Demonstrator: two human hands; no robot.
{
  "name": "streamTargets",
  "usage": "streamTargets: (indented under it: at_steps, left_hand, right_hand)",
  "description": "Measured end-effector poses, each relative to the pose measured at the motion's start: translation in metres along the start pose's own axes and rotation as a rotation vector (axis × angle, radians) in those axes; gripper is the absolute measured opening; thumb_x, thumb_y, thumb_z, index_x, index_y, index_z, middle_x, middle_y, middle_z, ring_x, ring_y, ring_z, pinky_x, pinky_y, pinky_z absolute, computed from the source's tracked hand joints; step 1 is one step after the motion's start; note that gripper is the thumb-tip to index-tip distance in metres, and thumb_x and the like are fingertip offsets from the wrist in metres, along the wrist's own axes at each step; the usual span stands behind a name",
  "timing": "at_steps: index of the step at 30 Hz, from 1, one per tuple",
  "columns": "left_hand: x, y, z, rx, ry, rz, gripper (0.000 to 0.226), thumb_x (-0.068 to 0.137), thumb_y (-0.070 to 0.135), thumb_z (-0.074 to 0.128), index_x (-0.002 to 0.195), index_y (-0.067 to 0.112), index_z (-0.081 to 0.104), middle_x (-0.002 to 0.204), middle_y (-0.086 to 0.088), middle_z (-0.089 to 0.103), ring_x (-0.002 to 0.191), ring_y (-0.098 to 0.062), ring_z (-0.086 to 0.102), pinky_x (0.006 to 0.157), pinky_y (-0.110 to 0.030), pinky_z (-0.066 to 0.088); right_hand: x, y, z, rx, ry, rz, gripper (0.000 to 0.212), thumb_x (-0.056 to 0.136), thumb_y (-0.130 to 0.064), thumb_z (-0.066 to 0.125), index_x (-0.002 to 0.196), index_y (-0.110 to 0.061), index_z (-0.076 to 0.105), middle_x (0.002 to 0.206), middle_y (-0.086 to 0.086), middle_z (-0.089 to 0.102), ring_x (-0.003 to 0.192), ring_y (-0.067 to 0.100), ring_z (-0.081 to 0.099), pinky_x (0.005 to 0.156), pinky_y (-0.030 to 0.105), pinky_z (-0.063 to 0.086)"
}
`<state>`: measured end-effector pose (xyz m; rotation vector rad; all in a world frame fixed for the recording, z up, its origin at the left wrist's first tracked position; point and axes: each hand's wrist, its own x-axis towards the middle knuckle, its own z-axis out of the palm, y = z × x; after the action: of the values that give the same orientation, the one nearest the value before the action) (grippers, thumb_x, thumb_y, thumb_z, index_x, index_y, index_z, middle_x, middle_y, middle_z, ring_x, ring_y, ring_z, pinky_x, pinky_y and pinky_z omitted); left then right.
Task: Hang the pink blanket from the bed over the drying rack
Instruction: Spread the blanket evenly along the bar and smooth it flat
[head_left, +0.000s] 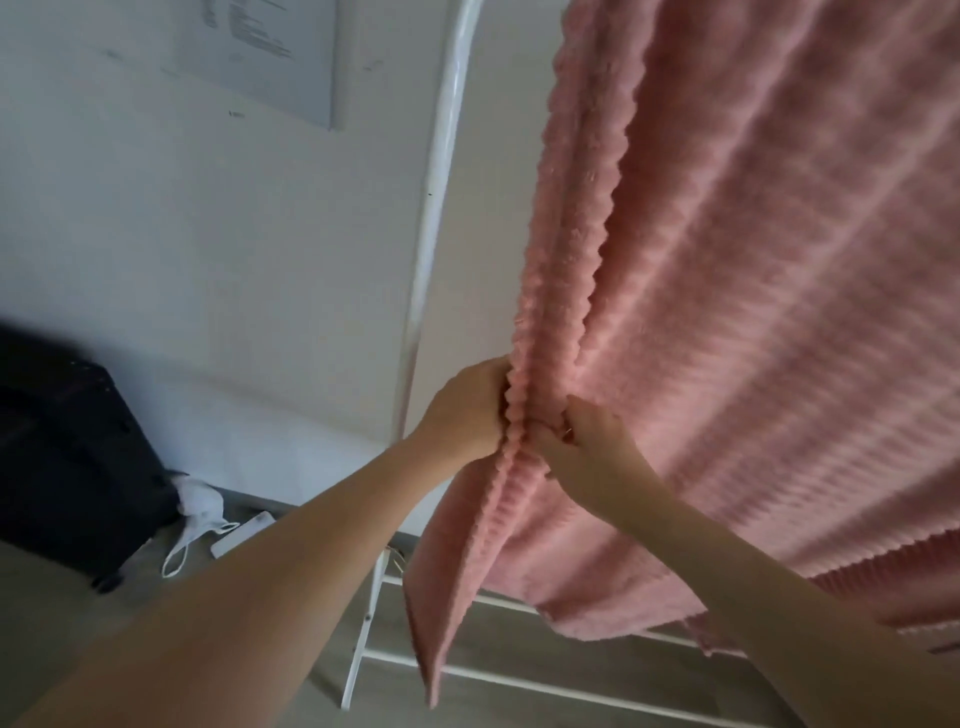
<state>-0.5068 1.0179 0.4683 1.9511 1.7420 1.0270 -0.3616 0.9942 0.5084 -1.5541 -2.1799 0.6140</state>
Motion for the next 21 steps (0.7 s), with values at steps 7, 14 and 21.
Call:
streamTargets:
  at_steps: [7,14,21]
  left_hand:
    - [-0.004,-0.015,0.001,-0.173,0.056,-0.034,0.030,0.085,0.007,0.050,0.065,0.028,0.040,0.058,0.008,0.050,0.053,-0.010,0.049,0.054,-0.029,0.039]
    - [-0.010,-0.045,-0.003,-0.001,0.143,-0.069,0.024,0.091,0.017,0.048,0.071,0.022,0.036,0.057,0.007,0.040,0.047,-0.010,0.039,0.050,-0.027,0.031]
    - [-0.011,-0.060,0.000,-0.211,0.201,-0.221,0.010,0.092,0.007,0.045,0.090,0.009,0.054,0.078,-0.006,0.061,0.065,-0.019,0.059,0.059,-0.038,0.049]
  right_hand:
    - [0.013,0.017,-0.027,0.037,0.376,0.170,0.010,0.089,-0.023,0.060,0.087,-0.013,0.059,0.069,0.000,0.057,0.073,0.026,0.057,0.066,0.029,0.038]
    - [0.017,0.025,-0.053,0.236,0.674,0.147,0.013,0.093,-0.019,0.051,0.096,-0.006,0.050,0.071,-0.007,0.049,0.061,0.001,0.051,0.055,0.019,0.037]
    - [0.019,0.027,-0.024,0.286,0.464,0.057,0.020,0.095,-0.030,0.057,0.093,-0.015,0.045,0.072,-0.010,0.052,0.061,0.002,0.047,0.057,0.027,0.039]
